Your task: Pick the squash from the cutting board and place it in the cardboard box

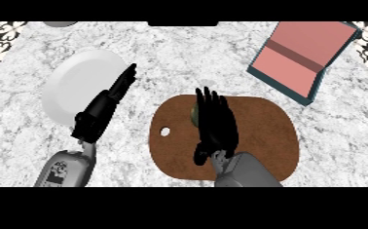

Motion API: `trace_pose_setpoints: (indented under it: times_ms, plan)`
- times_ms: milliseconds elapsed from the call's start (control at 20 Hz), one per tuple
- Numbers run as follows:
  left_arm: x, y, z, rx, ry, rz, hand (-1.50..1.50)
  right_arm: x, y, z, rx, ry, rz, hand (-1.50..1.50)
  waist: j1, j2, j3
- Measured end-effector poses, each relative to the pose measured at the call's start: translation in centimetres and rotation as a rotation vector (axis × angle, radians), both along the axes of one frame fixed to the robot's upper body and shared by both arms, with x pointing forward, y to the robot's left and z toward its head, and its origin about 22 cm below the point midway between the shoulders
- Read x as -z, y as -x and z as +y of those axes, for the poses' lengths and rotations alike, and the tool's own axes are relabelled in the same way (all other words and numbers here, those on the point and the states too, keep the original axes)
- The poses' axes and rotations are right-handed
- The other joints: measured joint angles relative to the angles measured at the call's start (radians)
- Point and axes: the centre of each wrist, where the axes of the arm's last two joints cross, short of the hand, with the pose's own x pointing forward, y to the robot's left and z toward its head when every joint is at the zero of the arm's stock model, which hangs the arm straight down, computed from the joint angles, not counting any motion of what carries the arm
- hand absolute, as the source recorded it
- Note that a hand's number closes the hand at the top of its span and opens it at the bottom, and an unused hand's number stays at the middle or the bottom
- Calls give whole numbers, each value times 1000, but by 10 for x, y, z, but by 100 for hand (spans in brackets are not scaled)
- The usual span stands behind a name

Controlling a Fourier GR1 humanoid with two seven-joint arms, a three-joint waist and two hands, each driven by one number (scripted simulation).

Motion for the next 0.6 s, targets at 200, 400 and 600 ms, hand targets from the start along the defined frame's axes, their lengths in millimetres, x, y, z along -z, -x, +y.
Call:
trace_pose_setpoints:
  times_ms: [200, 400, 600]
  plan:
    - [3, -1, 3, 2, 1, 0, 0, 5, -3, 6, 3, 21, -2, -150, 1, -3, -1]
    - [0, -2, 7, 5, 1, 4, 0, 11, -9, 6, 21, 39, -1, -150, 1, -6, -1]
    - [2, -2, 2, -3, 5, 3, 0, 19, -14, 3, 24, 36, 2, 150, 1, -10, -2]
